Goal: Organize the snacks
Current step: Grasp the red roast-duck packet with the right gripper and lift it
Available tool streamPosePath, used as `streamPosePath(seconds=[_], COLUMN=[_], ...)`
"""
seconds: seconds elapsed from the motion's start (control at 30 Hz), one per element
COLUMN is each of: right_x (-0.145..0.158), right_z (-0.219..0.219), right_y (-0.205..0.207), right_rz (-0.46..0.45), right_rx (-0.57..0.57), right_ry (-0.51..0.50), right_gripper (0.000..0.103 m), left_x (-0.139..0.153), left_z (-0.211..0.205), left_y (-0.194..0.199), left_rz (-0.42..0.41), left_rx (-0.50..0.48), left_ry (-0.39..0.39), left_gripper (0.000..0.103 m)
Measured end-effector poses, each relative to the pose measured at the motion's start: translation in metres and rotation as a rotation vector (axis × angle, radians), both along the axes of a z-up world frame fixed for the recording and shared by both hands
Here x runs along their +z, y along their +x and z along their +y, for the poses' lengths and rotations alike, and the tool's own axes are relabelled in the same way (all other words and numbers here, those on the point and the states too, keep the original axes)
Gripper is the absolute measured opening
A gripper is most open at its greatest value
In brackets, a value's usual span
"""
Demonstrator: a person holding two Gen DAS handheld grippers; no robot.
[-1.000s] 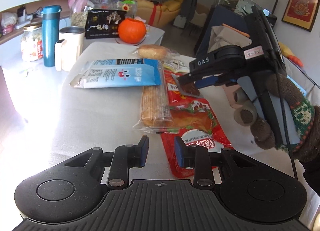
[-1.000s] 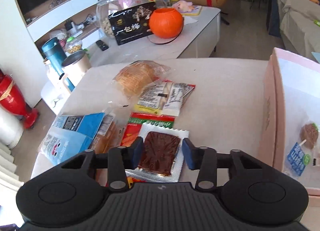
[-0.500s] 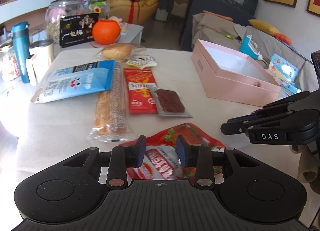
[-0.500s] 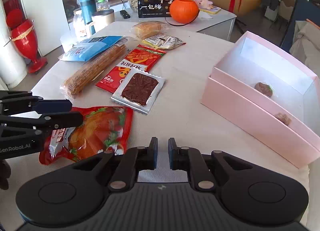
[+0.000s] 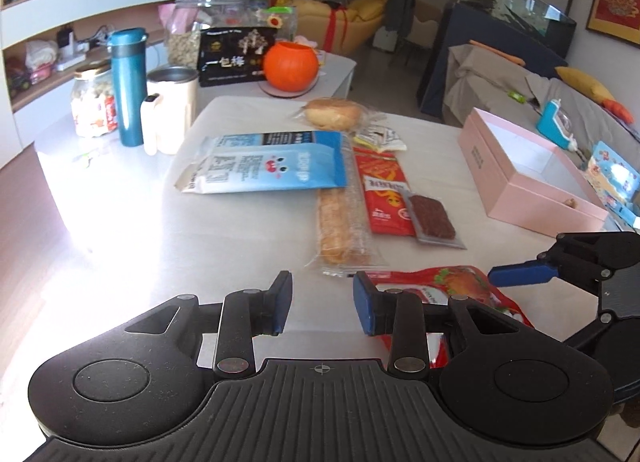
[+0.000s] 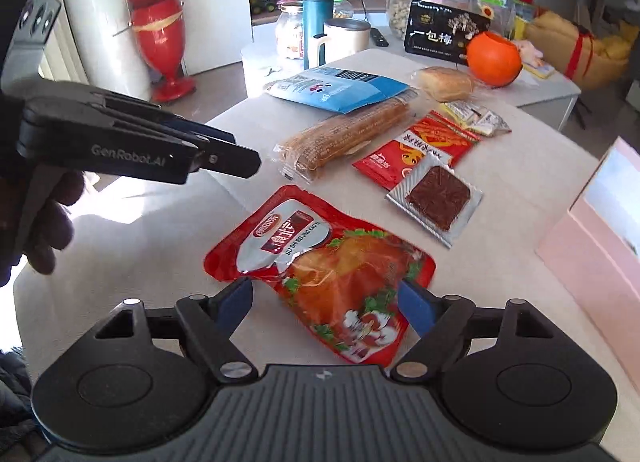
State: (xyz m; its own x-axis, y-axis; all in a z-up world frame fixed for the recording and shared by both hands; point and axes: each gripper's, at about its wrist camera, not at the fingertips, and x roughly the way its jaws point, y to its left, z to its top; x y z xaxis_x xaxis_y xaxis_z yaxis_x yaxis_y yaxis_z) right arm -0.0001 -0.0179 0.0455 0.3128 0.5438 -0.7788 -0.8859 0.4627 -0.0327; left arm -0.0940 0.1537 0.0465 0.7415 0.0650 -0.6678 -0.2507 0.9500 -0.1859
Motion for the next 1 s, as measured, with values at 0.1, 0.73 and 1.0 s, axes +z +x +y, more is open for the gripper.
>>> streamPosePath(seconds=[0.1,0.73,1.0], right_x=[-0.003,-0.008,-0.024], right_z=[0.020,-0.029,-0.117], right_y=[0.008,0.020,0.049], right_rz=[-0.021,-0.044,-0.023], right_rx=[-0.016,-0.127,-0.468], right_ry=[-0.007,-0.021,0.085], right_gripper=[0.080,0.075,0.089], left_x=[-0.002,0.001,-0.010], left_z=[0.008,-0.035,-0.108], left_y=[-0.003,0.034,0.117], left_rz=[-0.007,-0.049,-0.016], left_rx=[0.028,-0.128,-0.252], left_ry=[-0.002,-0.024,0.244], left_gripper=[0.038,0.037,0.038])
